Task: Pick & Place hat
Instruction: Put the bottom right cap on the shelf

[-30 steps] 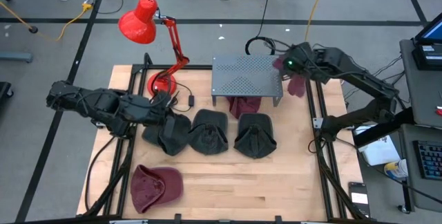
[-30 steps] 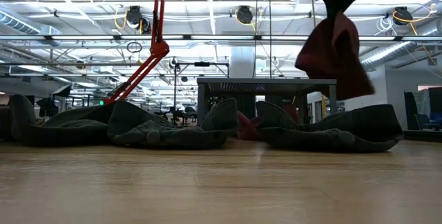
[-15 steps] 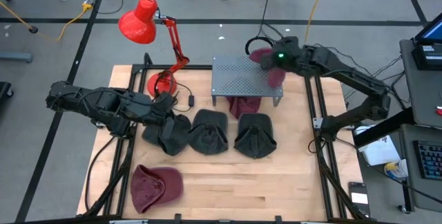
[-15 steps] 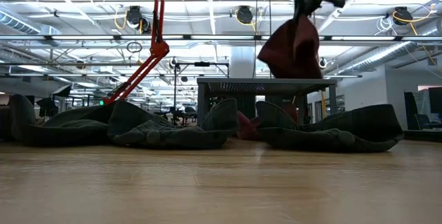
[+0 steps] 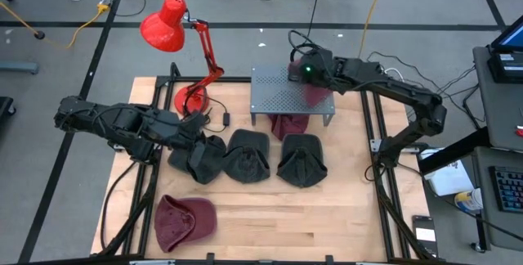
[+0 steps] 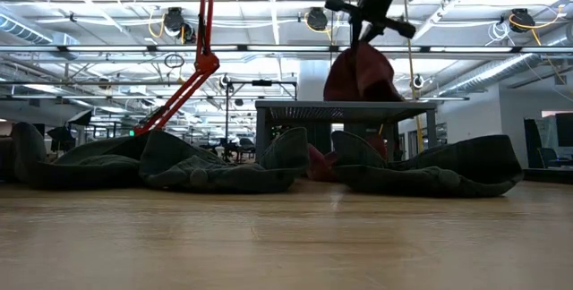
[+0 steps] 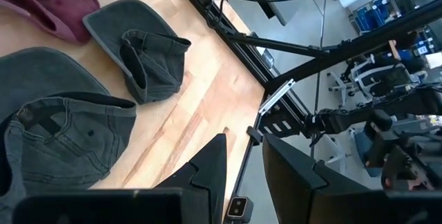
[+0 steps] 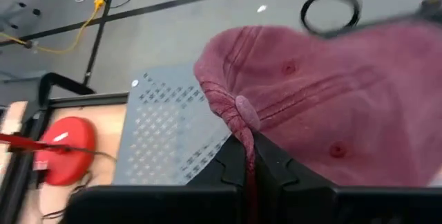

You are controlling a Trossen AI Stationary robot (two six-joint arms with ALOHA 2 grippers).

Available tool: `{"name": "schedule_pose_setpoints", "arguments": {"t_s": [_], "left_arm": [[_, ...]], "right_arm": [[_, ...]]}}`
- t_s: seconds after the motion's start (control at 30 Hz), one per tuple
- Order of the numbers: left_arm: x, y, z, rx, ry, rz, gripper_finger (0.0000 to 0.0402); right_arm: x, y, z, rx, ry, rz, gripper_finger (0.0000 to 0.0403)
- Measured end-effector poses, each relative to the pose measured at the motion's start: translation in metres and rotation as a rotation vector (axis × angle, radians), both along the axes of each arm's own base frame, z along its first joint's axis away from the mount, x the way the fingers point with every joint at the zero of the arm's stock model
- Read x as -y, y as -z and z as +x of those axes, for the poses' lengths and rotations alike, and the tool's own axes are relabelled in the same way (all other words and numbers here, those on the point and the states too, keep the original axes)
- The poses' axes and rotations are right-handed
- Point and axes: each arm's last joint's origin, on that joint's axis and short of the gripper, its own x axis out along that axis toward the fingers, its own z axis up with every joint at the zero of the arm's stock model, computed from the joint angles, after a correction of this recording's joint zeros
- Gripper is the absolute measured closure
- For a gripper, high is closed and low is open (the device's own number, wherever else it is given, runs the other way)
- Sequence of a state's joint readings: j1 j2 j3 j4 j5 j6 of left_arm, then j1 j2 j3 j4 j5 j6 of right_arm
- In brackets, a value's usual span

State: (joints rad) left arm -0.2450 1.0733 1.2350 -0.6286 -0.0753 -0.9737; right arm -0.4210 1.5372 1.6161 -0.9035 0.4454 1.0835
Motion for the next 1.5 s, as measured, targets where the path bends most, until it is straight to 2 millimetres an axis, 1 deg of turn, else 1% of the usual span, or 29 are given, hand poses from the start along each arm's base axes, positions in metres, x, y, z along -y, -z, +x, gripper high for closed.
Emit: {"name": "schedule_pose_setpoints", "arguments": {"t_s": [0.13,0.2,0.33,0.47,0.6,0.73,0.83,0.93,1.03,1.13,1.23,1.3,1.43,1.5], "left_arm": [[0.001,0.0,0.0,-0.001,0.004,0.001,0.0304],[0.001,0.0,0.0,-0.001,0.01,-0.001,0.0304],[0.002,0.0,0.0,-0.005,0.046,-0.018,0.0304],[0.003,0.0,-0.001,-0.007,0.076,-0.026,0.0304],[0.003,0.0,-0.001,-0.007,0.078,-0.023,0.0304],[0.003,0.0,-0.001,-0.005,0.082,-0.017,0.0304],[0.003,0.0,-0.001,-0.005,0.081,-0.017,0.0304],[0.003,0.0,-0.001,-0.005,0.081,-0.018,0.0304],[0.003,0.0,-0.001,-0.005,0.082,-0.017,0.0304],[0.003,0.0,-0.001,-0.006,0.079,-0.021,0.0304],[0.003,0.0,-0.001,-0.007,0.077,-0.024,0.0304],[0.003,0.0,-0.001,-0.007,0.077,-0.025,0.0304],[0.003,0.0,-0.001,-0.007,0.074,-0.03,0.0304],[0.003,0.0,-0.001,-0.006,0.071,-0.03,0.0304]], "right_arm": [[-0.003,0.014,0.004,0.049,0.021,0.059,0.0403],[-0.004,0.023,0.005,0.052,0.003,0.09,0.04],[-0.005,0.022,0.005,0.059,-0.044,0.094,0.0378],[-0.004,0.022,0.006,0.054,-0.067,0.086,0.0334],[-0.006,0.017,0.008,0.092,-0.148,0.084,0.0276],[-0.009,0.009,0.001,0.099,-0.17,0.068,0.0227],[-0.012,-0.001,-0.008,0.102,-0.183,0.024,0.0202],[-0.012,-0.012,-0.021,0.057,-0.205,-0.052,0.0189],[-0.008,-0.015,-0.042,-0.052,-0.162,-0.079,0.0187],[0.002,-0.014,-0.062,-0.169,-0.144,-0.061,0.0193],[0.016,-0.007,-0.079,-0.232,-0.163,-0.042,0.0198],[0.027,0.002,-0.09,-0.256,-0.167,-0.007,0.0199],[0.051,0.025,-0.111,-0.246,-0.175,0.054,0.0199],[0.061,0.034,-0.121,-0.228,-0.159,0.043,0.02]]}}
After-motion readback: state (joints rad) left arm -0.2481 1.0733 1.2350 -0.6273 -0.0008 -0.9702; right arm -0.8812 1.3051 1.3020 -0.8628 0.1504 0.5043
